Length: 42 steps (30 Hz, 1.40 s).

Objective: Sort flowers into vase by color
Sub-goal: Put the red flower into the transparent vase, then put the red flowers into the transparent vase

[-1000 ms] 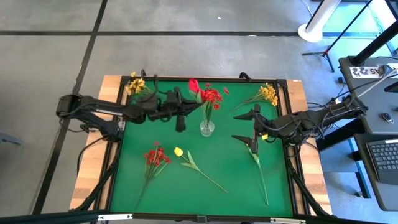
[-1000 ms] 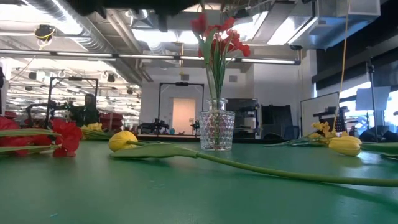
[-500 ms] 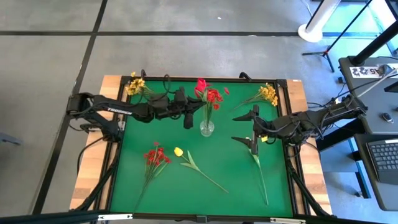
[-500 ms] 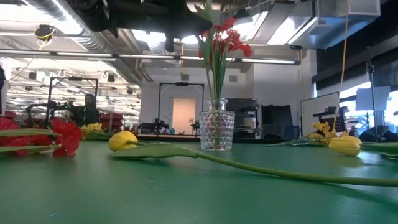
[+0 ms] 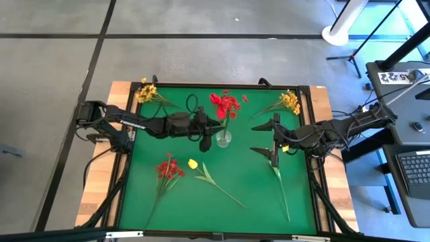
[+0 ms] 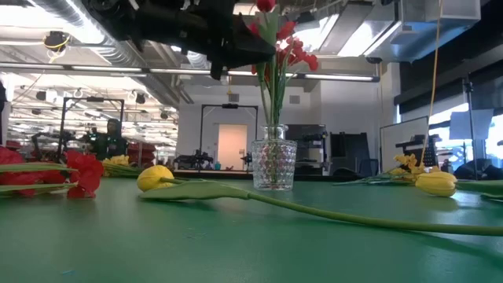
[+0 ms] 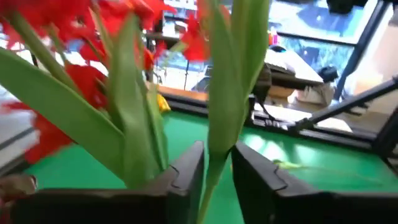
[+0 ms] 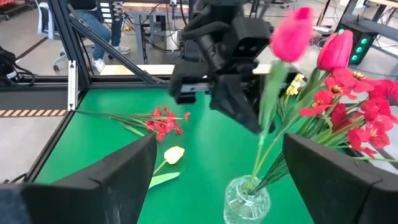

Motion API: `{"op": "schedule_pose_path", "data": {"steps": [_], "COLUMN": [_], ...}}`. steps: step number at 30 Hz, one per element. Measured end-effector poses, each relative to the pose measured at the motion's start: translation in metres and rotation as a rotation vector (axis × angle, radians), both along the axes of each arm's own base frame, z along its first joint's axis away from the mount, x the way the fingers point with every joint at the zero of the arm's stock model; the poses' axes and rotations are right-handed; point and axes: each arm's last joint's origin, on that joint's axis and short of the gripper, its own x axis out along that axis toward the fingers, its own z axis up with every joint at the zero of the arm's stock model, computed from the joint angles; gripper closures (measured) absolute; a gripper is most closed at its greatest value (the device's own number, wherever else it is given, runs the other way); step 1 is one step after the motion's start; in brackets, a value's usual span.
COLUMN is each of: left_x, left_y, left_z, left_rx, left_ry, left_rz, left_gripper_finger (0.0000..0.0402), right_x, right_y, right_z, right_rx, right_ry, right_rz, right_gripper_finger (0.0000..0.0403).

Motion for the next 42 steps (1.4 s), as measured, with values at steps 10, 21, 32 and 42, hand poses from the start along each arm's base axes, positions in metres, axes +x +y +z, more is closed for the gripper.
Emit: {"op": "schedule_pose_path", "data": {"steps": [10, 21, 32, 42], "left_x": [-0.004, -0.03, -0.109, -0.143], "left_y": [-0.021, -0.043, -0.1, -0.149], "left_z": [-0.009, 0.022, 0.065, 0.026], "left_rx": [-0.009, 0.052, -0.287, -0.73], "left_ry": [0.118, 0.244, 0.374, 0.771], "left_rz": [0.08, 0.184, 0.106, 0.191], "left_gripper_finger": [0.0227, 0.0198, 0.0198, 0.0198], "right_x": [0.0, 0.0, -0.001, -0.002], "right_y": [0.0, -0.001, -0.001, -0.002], "right_z": [0.0, 0.0, -0.003, -0.005], "right_rx": [0.027, 0.028, 0.004, -0.035], "right_ry": [-0.001, 0.0, 0.026, 0.048], "right_rz": [-0.007, -0.027, -0.026, -0.043], "right_gripper_finger": [0.0056, 0.0056, 0.0056, 0.0056]}}
